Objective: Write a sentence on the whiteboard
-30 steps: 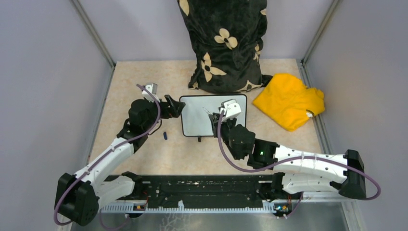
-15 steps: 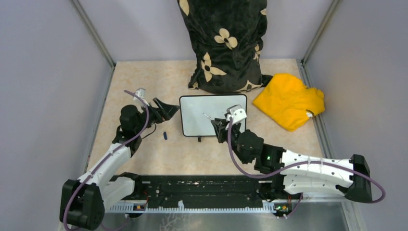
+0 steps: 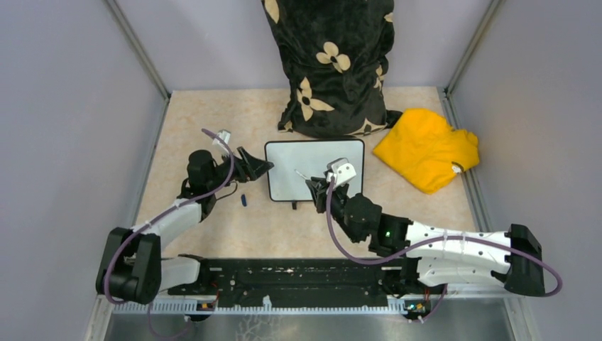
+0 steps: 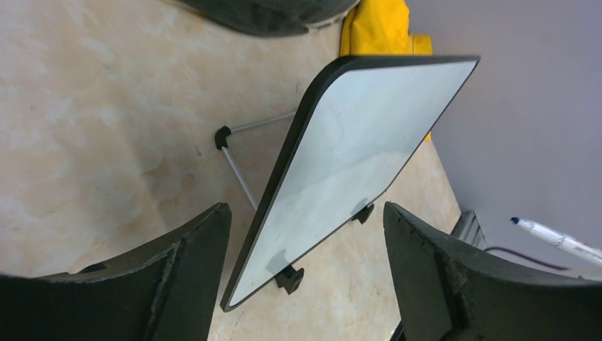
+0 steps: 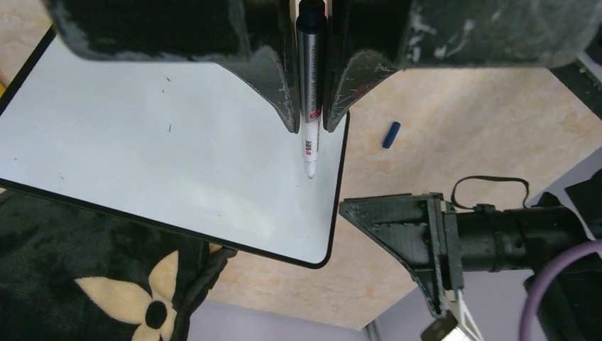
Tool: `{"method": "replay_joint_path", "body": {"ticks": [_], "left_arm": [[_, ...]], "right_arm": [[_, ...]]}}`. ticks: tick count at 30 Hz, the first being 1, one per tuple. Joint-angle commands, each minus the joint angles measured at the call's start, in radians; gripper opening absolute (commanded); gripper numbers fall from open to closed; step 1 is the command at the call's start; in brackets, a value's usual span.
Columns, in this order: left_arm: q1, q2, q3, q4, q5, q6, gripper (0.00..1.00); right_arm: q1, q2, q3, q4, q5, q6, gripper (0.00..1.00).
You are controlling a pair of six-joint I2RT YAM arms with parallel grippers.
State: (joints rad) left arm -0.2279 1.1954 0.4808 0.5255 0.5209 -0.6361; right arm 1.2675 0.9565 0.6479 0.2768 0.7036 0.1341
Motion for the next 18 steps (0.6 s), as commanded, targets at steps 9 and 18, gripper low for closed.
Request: {"method": "replay_joint_path", "body": {"ticks": [9,18], "left_arm": [[0.015,0.159,0.05,0.147,0.237,0.042,0.77],[0.058,0.195,0.055,0.077,0.277,0.175,0.72]], "right_arm": [[-0.001,0.062,0.024,0.121,-0.019,-0.022,0.0],[-0.001,0.043,0.018,0.116,-0.053,-0.028,0.0]]}}
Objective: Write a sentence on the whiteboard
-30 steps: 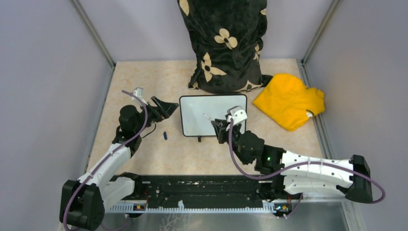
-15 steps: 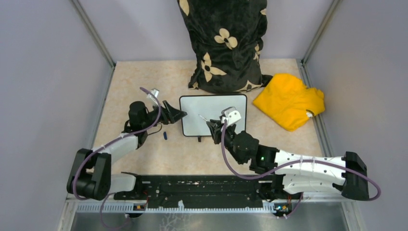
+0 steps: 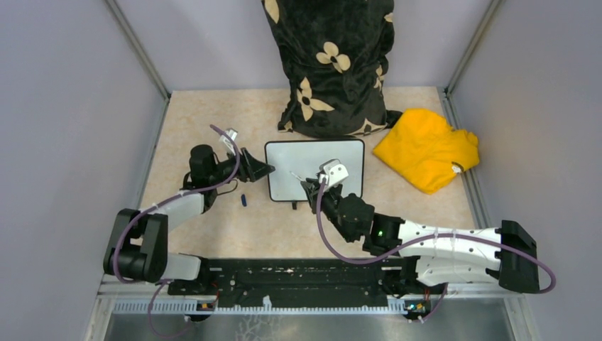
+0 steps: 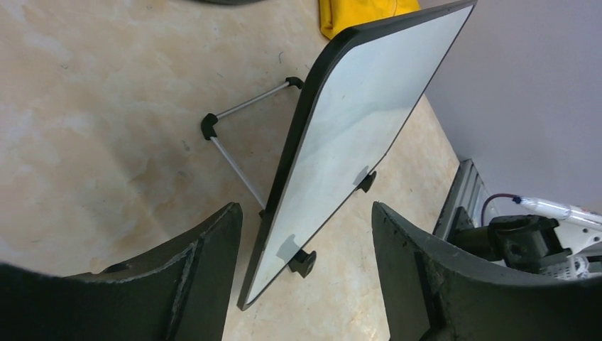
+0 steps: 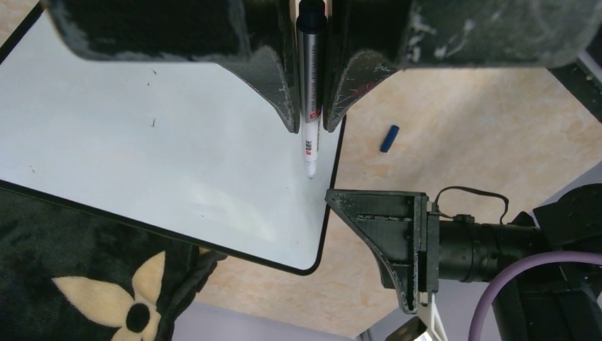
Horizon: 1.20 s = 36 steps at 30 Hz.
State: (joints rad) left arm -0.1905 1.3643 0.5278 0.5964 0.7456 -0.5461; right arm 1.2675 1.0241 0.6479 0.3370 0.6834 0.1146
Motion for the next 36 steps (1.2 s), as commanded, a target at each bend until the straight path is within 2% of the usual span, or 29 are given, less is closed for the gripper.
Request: {"method": "replay_joint_path", "body": {"ticks": [1,5,10,16,25,36], "left_arm": [[0.024,0.034,0.011,0.008,0.068,0.1,0.72],[0.053,0.062,0.011,0.046,0.134,0.122,0.72],[0.065,0.106,-0.051,0.275,0.229,0.113,0.72],[0.065,0.286,-0.071,0.566,0.36,0.02,0.63],[0.069,0.378,-0.086,0.593,0.355,0.076,0.57],[0.069,0.455,-0.08,0.679,0.356,0.038,0.48]], "right_arm": [[0.0,-0.029,0.016,0.055,-0.039,-0.01,0.0],[0.0,-0.065,-0.003,0.054,-0.054,-0.018,0.0],[0.0,-0.107,-0.042,0.068,-0.063,-0.02,0.0],[0.0,-0.129,-0.051,0.062,-0.072,-0.019,0.0],[0.0,-0.132,-0.039,0.038,-0.079,-0.009,0.0],[-0.001,-0.081,-0.008,0.039,-0.089,-0.001,0.0]]}}
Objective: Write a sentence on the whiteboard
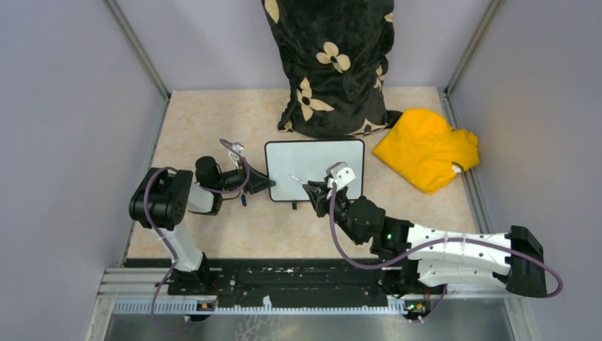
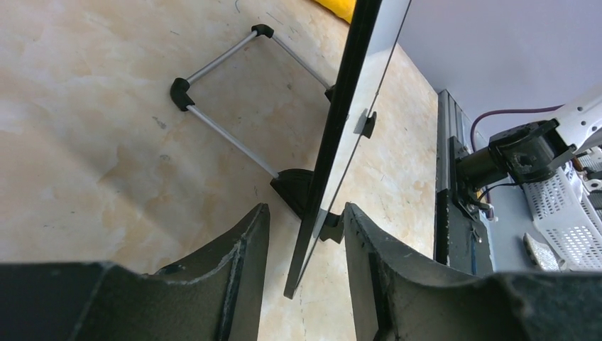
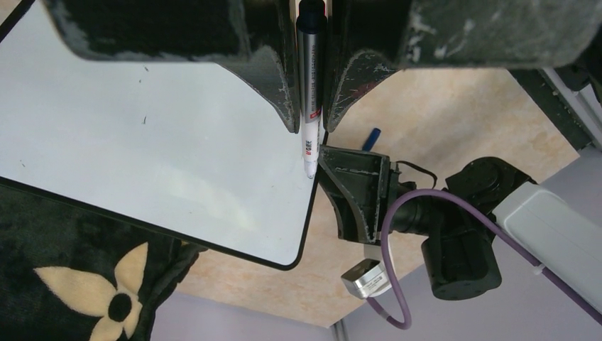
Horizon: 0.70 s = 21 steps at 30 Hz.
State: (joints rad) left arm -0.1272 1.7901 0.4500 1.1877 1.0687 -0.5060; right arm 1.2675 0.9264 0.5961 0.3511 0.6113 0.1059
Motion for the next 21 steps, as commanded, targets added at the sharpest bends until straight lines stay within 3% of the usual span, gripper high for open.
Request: {"method": "replay_joint_path", "body": {"ticks": [1,9,14,21], "left_arm": [[0.006,0.041,-0.003,0.101,0.031,-0.009,0.48],[0.006,0.027,-0.008,0.116,0.015,0.014,0.43],[0.005,-0.079,-0.013,-0.029,-0.019,0.112,0.51],[0.006,-0.206,0.005,-0.333,-0.073,0.293,0.52]], "right_arm": [[0.0,0.022,0.046,0.025,-0.017,0.008,0.0],[0.0,0.052,0.065,0.022,-0.016,0.007,0.0],[0.0,0.04,0.06,0.027,-0.017,0.003,0.0],[0.0,0.005,0.027,0.045,-0.026,-0.006,0.0]]}}
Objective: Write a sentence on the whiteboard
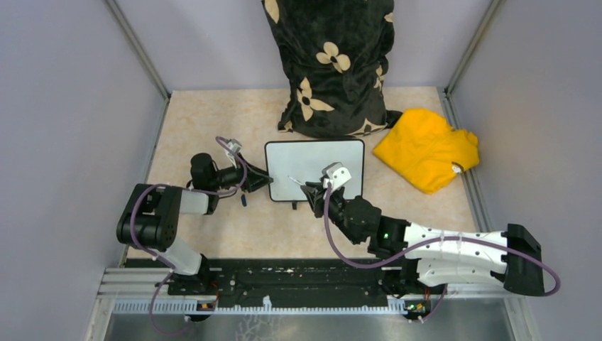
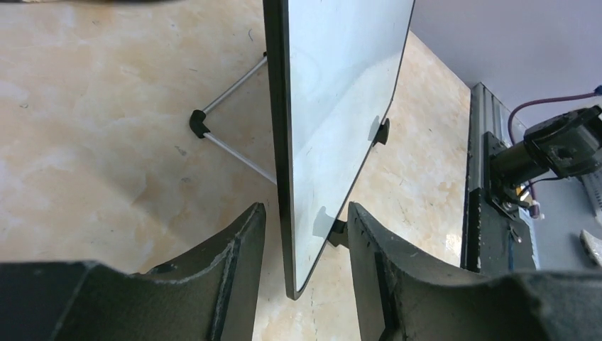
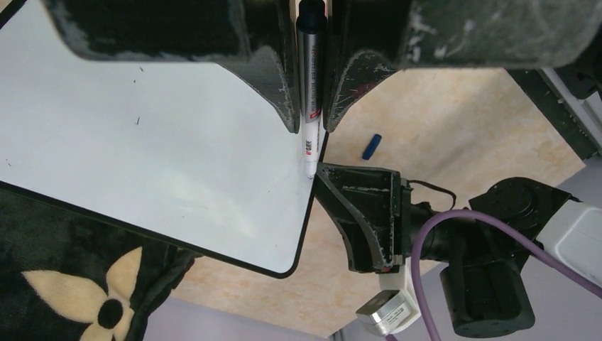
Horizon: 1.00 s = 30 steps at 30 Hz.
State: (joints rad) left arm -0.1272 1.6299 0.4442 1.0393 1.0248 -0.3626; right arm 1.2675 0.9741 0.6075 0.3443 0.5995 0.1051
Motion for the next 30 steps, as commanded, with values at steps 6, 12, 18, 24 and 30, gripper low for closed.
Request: {"method": "replay_joint_path", "body": {"ticks": [6,12,18,24,30], "left_arm": [[0.006,0.007,0.034,-0.156,0.009,0.135,0.52],[0.008,0.046,0.053,-0.106,0.032,0.106,0.5],[0.008,0.07,0.055,-0.069,0.051,0.065,0.48],[0.008,0.091,0.053,-0.024,0.067,0.026,0.47],[0.007,0.109,0.052,0.009,0.077,-0.001,0.44]], "right_arm": [[0.0,-0.057,0.003,0.055,-0.017,-0.004,0.0],[-0.001,-0.031,0.009,0.065,-0.021,0.008,0.0],[-0.001,0.01,0.035,0.07,-0.022,0.013,0.0],[0.0,0.079,0.078,0.079,0.054,0.016,0.0],[0.0,0.178,0.145,0.088,0.174,0.008,0.0]]}}
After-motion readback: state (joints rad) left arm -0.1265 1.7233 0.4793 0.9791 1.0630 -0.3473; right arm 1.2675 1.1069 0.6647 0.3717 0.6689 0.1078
